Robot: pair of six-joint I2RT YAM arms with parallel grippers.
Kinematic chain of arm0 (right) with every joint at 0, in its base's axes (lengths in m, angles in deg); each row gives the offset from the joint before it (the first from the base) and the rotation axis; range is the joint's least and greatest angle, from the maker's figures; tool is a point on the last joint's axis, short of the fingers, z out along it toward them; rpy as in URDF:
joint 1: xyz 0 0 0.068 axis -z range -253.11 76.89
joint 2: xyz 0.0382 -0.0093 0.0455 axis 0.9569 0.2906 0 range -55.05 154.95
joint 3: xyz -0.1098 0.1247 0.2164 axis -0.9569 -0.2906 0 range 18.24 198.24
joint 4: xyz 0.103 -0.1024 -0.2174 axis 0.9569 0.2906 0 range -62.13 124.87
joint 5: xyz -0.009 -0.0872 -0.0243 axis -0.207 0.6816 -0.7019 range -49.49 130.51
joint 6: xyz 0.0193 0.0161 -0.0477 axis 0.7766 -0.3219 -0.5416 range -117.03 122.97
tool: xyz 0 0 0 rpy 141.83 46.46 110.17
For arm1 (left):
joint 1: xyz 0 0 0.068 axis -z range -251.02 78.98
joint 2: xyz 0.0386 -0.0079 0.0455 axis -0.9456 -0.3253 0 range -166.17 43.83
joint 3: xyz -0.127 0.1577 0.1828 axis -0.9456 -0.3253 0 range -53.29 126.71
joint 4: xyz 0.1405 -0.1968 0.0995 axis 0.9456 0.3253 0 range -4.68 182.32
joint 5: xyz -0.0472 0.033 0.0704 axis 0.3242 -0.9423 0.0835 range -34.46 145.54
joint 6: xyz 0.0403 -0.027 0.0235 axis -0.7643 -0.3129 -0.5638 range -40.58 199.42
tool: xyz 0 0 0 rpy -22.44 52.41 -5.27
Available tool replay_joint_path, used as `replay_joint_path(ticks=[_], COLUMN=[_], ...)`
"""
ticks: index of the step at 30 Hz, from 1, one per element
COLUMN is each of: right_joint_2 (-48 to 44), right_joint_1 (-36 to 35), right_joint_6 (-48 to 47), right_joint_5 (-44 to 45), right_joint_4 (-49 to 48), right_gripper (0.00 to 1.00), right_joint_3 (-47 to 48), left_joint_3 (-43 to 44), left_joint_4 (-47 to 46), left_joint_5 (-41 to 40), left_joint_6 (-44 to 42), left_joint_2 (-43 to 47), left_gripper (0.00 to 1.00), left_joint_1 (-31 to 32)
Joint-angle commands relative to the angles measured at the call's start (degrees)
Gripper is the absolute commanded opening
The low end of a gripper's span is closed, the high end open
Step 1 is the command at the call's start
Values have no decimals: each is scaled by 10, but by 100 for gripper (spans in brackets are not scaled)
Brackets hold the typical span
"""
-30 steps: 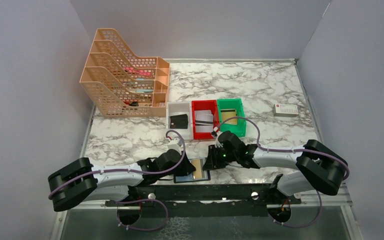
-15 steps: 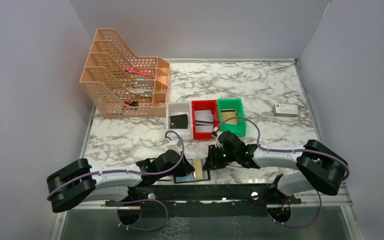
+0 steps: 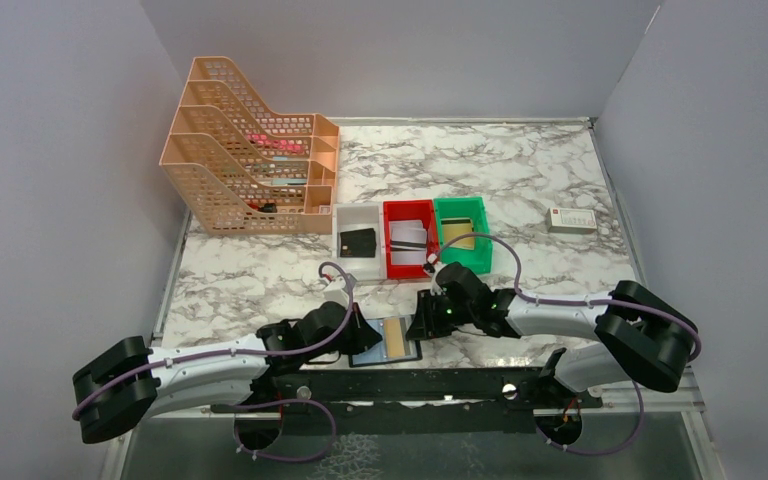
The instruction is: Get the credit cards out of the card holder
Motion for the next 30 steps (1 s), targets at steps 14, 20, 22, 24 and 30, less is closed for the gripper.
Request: replay_joint_path(ticks=[14, 20, 22, 24, 30], right_joint_2=[-46, -41, -34, -25, 6], right_joint_1=[-1, -1, -1, -1, -1], right_joint_6=[-33, -35, -33, -31, -35], right_joint_5=[2, -15, -25, -32, -54], right_joint_4=[38, 26, 11, -2, -26], right_gripper=[35, 36, 36, 36, 32], right_joint_3=[20, 23, 19, 16, 17], left_joint_3=[6, 16, 15, 14, 19], left_joint_4=[-76, -88, -92, -95, -94], left_joint_5=[35, 42, 42, 43, 45], left_joint_6=[-16, -16, -14, -13, -15], left_joint_2=[-50, -83, -90, -95, -106], left_gripper=[31, 34, 34, 34, 34], left_joint_1=[-1, -1, -1, -1, -1])
